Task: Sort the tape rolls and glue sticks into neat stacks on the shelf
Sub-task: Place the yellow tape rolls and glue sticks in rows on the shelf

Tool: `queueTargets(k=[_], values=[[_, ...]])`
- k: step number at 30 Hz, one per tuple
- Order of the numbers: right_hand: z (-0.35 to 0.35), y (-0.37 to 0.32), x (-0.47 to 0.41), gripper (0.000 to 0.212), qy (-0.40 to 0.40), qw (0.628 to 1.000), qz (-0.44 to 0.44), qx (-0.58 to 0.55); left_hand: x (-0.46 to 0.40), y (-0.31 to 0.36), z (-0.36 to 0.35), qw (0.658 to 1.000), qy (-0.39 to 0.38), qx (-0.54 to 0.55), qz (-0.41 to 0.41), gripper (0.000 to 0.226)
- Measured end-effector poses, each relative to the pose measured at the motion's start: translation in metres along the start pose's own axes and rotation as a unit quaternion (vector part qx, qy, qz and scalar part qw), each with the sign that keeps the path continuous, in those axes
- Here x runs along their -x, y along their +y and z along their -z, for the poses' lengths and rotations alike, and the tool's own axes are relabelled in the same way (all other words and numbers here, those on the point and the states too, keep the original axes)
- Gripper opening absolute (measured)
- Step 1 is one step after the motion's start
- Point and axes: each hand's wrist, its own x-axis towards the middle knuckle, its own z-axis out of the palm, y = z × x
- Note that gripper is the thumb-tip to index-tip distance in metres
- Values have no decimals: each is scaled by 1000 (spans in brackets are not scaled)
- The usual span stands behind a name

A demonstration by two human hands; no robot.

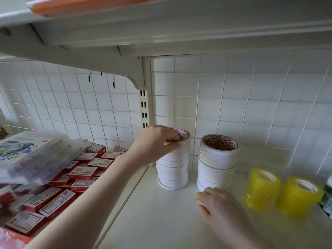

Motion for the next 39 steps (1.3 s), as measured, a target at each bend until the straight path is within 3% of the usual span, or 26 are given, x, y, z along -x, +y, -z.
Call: queueTargets(k=[4, 10, 14, 16, 20, 24, 31, 39], values=[[-3, 3, 2, 39, -5, 1000, 4, -1, -3, 6, -2, 1000, 1, -28, 13, 55], [-4, 8, 6, 28, -2, 1000, 20, -4, -1, 10, -3, 999, -9, 4, 48, 13], [0, 11, 10, 37, -21, 1000, 21, -5, 2, 14, 1, 998, -13, -2, 59, 23], [5, 12, 11, 37, -24, 999, 25, -4, 9, 18, 3, 998, 16, -25, 48, 30], [18, 17, 18, 40, -15, 1000, 23, 7, 37, 29, 4, 987, 135, -53, 69, 22], [30, 27, 44, 56, -11, 1000, -7, -5, 74, 38, -2, 974, 184, -101, 88, 18], [70, 42, 117, 23, -28, 983, -181, 0, 126, 77, -35, 980, 157, -77, 90, 22], [150, 101, 213, 17, -22, 959, -272, 71, 135, 192, -88, 994, 90, 5, 58, 21]])
